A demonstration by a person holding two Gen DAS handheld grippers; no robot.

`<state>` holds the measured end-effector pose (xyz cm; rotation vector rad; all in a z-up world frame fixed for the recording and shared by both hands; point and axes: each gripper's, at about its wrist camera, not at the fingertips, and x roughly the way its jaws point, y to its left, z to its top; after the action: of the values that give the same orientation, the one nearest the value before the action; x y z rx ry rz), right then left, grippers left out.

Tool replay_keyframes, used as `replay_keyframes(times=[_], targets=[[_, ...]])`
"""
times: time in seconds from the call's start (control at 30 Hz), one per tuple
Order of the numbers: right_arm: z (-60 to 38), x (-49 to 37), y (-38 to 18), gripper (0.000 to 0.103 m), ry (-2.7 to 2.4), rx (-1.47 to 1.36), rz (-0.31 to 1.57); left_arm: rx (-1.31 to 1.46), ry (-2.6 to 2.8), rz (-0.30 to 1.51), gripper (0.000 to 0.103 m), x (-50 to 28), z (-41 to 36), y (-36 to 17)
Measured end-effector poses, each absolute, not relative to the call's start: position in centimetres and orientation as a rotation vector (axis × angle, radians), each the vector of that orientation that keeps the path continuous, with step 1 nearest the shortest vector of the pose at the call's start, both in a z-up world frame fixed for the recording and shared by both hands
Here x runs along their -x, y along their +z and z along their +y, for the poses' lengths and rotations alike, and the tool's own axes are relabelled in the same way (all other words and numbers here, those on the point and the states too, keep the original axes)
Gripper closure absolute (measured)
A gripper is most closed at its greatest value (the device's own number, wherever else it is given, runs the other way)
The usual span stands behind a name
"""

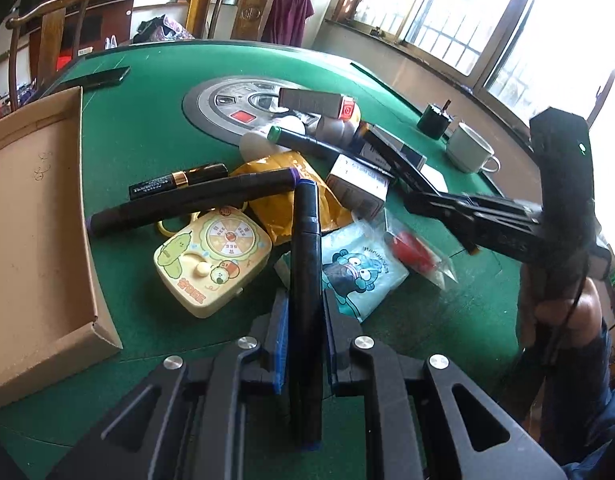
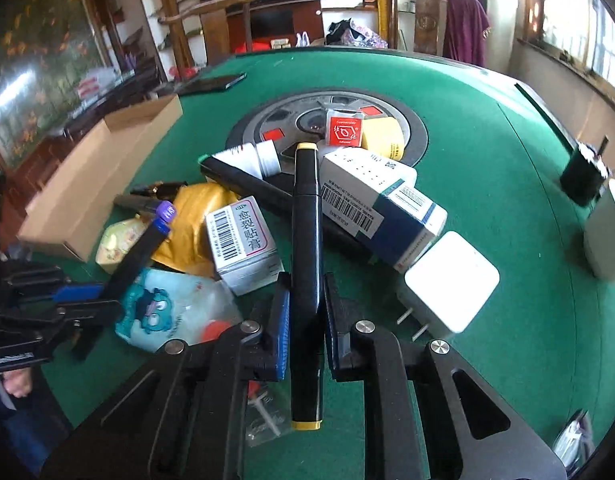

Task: Organize objects
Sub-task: 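Grasp a black marker with the left gripper while the right gripper grasps another marker, then carry both markers to the cardboard tray and release them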

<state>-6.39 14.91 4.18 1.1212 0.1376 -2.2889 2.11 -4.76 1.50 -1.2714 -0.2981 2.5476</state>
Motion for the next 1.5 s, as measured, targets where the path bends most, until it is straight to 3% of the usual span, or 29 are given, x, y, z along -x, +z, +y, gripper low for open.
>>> replay_keyframes(times=[0.23, 1.17, 1.5], targets=[[15.9, 4.6, 5.1, 0.089, -2.264, -1.099, 0.002, 1.254, 2.559, -0.336, 0.089, -2.5, -5.2, 2.1], [12.8, 0.4, 2.9, 0.089, -2.099, -1.239, 0.232, 1.319, 2.55, -0.327, 0.09, -2.3, -5.4, 0.6], [13.3, 0.3, 4.8, 0.089, -2.112, -1.176, 0.095, 1.207, 2.599, -0.424, 0.09, -3.4, -7.7, 2.8]])
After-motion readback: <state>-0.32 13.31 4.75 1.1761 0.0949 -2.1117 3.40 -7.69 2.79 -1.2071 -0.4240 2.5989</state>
